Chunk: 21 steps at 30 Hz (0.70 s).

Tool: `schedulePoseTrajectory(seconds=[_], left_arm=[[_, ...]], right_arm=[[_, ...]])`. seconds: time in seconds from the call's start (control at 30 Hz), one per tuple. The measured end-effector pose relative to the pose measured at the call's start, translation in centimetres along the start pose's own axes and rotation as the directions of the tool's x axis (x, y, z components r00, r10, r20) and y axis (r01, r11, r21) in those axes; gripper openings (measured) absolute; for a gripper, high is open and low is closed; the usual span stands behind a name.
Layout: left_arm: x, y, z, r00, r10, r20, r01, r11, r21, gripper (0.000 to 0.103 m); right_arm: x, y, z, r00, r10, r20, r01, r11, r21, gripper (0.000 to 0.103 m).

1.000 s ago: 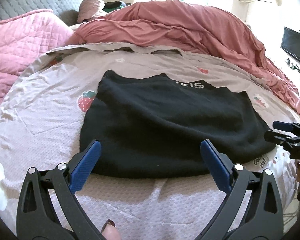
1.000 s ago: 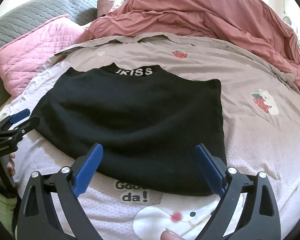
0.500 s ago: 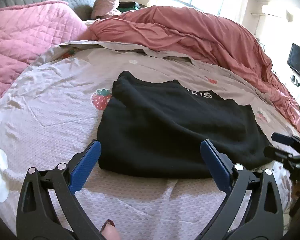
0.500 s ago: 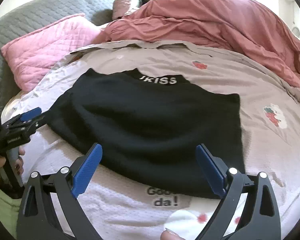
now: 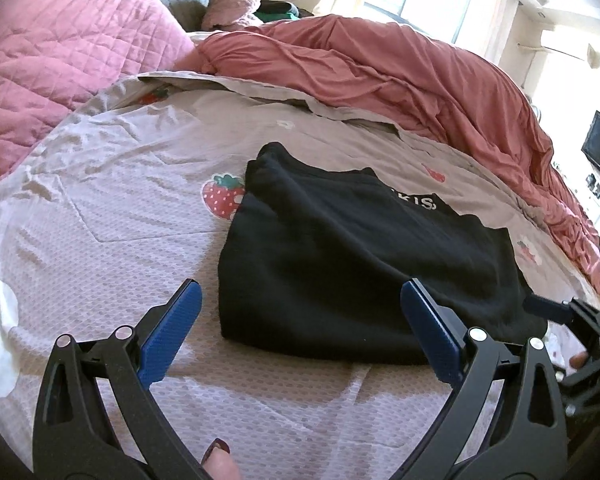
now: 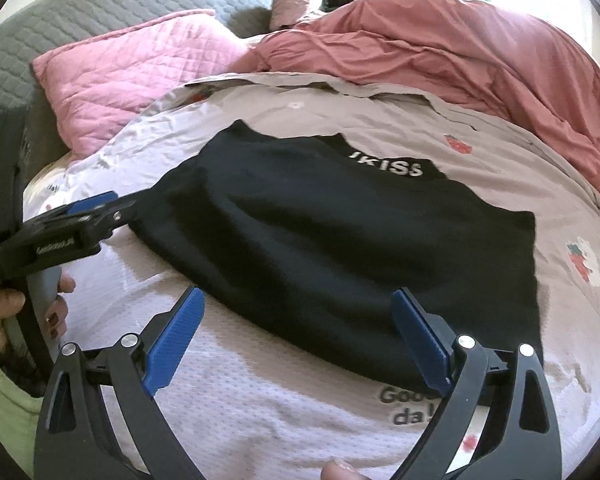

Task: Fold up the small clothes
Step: 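Pat the folded black shirt flat with both open tools, then grasp one side edge of the folded shirt with the right tool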

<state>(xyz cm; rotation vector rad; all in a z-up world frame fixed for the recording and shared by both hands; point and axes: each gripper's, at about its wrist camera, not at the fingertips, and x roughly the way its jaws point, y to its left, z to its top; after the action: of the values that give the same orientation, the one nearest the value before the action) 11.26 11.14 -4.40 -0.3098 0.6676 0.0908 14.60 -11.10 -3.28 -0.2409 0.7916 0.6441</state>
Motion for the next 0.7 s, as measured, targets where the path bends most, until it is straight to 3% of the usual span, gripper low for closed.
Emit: schedulePoseTrajectory(seconds=[0.47, 0.7], left_arm=[[-0.4, 2.4, 0.6, 0.999, 0.032, 0.015, -0.031, 0.996, -0.078, 0.093], [-0.3, 5.3, 0.7, 1.0, 0.025, -0.006, -0.026, 0.978, -0.207, 0.093]], right_arm=[[1.4, 3.3, 0.2, 0.999, 0.033, -0.019, -0.035, 0.997, -0.072, 0.094], [2.2, 5.0, 0.6, 0.999, 0.031, -0.014, -0.033, 0.992, -0.124, 0.094]])
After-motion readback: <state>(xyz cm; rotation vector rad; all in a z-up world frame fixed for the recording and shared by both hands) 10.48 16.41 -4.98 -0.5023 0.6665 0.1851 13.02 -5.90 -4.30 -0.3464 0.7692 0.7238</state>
